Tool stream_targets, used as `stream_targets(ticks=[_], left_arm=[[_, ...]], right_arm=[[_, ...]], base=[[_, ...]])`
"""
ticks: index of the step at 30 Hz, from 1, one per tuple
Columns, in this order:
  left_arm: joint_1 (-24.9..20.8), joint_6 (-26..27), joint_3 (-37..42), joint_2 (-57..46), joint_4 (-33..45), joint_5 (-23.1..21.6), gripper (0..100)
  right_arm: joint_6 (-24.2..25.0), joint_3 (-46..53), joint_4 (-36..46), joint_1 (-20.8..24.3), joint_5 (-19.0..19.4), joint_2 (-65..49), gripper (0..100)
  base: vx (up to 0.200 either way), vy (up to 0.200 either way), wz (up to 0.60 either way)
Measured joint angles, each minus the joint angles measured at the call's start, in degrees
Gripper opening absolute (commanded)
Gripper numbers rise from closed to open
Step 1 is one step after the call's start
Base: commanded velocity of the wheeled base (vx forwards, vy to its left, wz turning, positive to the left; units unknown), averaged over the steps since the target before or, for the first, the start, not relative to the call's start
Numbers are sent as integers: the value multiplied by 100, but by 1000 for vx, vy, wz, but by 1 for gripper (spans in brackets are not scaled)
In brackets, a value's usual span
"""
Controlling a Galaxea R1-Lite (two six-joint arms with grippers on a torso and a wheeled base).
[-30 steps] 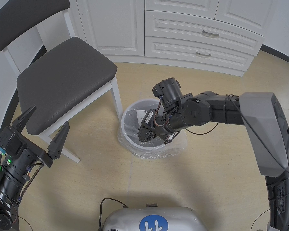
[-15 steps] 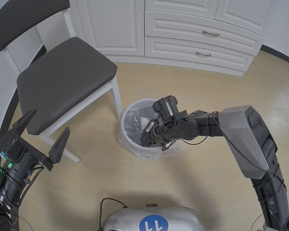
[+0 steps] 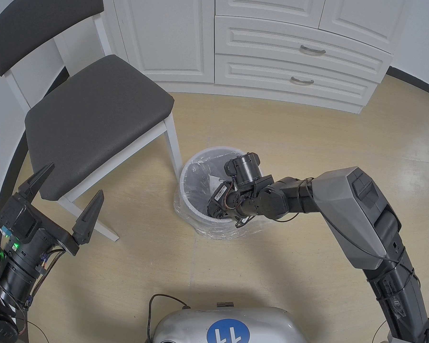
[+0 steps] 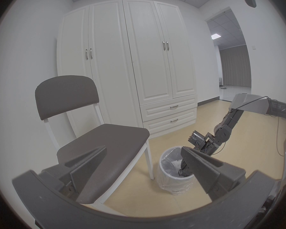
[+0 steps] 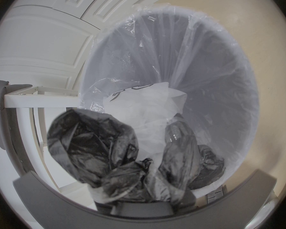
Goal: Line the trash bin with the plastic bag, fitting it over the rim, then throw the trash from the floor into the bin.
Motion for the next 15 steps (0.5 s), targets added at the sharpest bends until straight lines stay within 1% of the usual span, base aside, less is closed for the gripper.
stream_targets(ticks=[15], left_arm=[[-9, 0, 2, 28, 0, 4, 100]], right_arm=[[-98, 0, 98, -24, 55, 105, 0]], base=[[0, 0, 0]])
